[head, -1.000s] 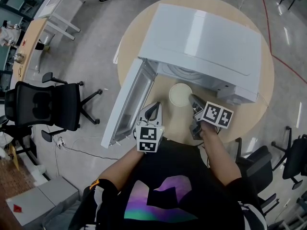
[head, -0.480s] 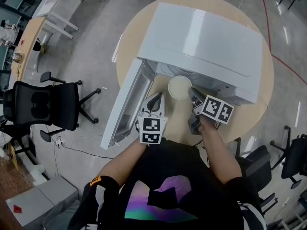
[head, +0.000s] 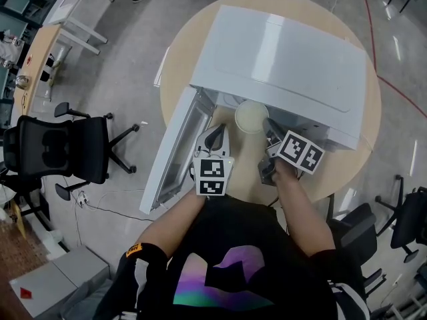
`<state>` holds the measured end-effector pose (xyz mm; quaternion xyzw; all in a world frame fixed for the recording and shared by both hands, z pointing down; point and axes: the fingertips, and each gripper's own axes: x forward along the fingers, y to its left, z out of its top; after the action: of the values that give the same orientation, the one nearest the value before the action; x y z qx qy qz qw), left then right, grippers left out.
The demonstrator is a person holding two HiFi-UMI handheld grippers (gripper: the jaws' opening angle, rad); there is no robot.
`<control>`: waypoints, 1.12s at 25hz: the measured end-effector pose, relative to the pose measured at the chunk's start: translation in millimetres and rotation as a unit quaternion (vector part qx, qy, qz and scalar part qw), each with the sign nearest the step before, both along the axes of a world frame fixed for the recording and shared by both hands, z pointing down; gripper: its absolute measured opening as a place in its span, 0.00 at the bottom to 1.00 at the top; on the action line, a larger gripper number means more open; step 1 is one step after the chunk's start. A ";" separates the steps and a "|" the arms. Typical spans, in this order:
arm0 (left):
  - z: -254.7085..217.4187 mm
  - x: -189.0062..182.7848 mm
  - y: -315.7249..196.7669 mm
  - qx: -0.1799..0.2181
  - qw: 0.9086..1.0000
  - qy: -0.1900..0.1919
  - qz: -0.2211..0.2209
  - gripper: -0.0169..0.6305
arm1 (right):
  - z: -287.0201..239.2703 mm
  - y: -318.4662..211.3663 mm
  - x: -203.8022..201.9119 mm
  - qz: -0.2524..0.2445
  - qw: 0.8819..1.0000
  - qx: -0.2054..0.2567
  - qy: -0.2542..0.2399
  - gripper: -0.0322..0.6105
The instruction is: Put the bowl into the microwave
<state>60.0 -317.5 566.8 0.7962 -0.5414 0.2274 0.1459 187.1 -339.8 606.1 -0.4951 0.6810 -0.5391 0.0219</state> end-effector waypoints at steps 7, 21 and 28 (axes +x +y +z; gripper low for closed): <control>-2.3 5.2 -20.4 0.004 1.000 -0.001 0.003 0.10 | 0.2 -11.7 3.2 0.028 1.000 0.006 0.002 0.13; 9.0 15.4 -51.9 -0.009 1.000 0.010 0.010 0.10 | 5.5 -31.6 11.8 0.079 0.997 0.005 -0.006 0.13; 12.4 21.5 -69.8 -0.008 1.000 0.011 0.018 0.10 | 4.9 -44.7 16.2 0.108 0.994 0.010 -0.009 0.13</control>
<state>81.4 -387.3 579.1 0.8068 -0.5237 0.2259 0.1542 203.3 -384.5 611.0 -0.5610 0.6286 -0.5310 0.0908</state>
